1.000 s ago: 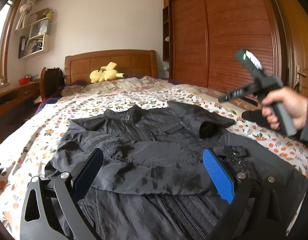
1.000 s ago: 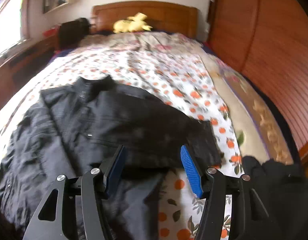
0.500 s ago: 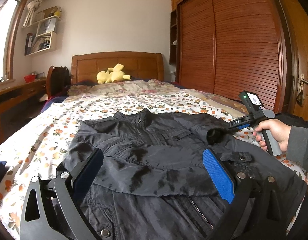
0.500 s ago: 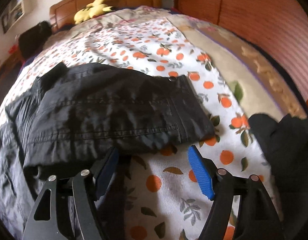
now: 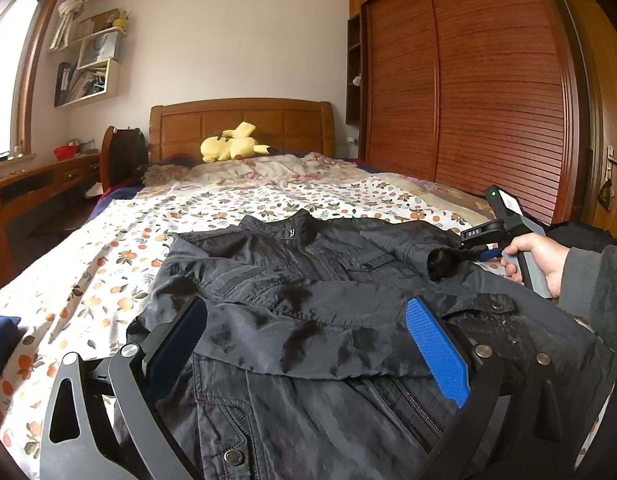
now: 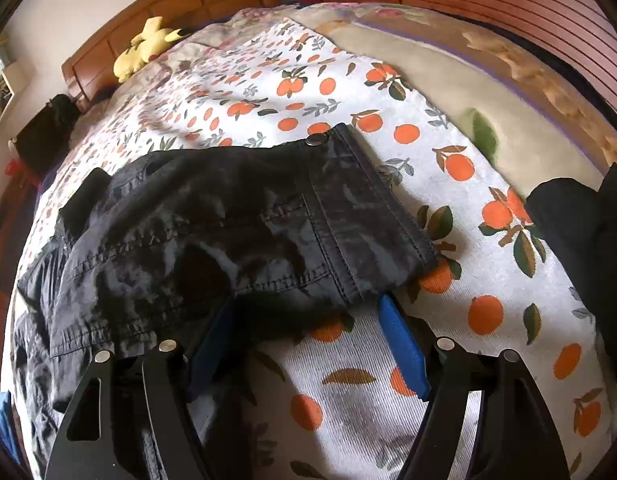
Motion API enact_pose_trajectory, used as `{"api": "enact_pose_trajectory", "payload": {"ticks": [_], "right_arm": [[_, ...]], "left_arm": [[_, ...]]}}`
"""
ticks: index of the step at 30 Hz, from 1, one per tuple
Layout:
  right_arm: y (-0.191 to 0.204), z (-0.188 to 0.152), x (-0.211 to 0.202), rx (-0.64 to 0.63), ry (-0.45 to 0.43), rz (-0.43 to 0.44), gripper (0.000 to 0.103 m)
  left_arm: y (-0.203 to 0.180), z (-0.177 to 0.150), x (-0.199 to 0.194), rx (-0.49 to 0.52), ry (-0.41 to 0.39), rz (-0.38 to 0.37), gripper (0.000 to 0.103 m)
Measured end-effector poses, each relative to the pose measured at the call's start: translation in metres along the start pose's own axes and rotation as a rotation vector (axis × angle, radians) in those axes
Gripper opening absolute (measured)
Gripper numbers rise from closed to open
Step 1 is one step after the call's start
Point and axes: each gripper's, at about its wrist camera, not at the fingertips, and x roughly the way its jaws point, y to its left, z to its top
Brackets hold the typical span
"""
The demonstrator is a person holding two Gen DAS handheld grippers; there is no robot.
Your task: Fold large clothes
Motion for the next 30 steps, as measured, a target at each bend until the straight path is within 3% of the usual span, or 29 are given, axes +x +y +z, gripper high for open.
{"api": "enact_pose_trajectory", "payload": {"ticks": [3,5,7,9,15,20,30], "right_arm": [[0.001,0.001,0.002,-0.010,-0.003,-0.010,0.069],[0.004,0.002,0.003,-0.028,-0.006,-0.025,0.055],[0.004,0.003,0.003,-0.042,-0.014,-0.036,0.019],[0.004,0.004,-0.003,-0.050,-0.035,0.013,0.009],[0.027,0.003,-0.044,-0.129,-0.166,0.037,0.007],[0.071,-0.002,-0.103,-0.279,-0.267,0.074,0.006],[0.149,-0.047,-0.182,-0.498,-0.340,0.207,0.006]], "left_arm": [[-0.001,0.000,0.000,0.006,0.001,-0.003,0.100],[-0.002,-0.001,0.000,0.010,0.003,-0.005,0.100],[-0.002,-0.002,0.000,0.012,0.006,-0.005,0.100],[-0.002,-0.002,0.000,0.015,0.006,-0.006,0.100],[-0.006,-0.004,0.000,0.031,0.004,0.004,0.100],[-0.006,-0.006,-0.003,0.033,0.015,0.001,0.100],[0.008,-0.011,-0.021,0.036,0.032,0.018,0.100]]}}
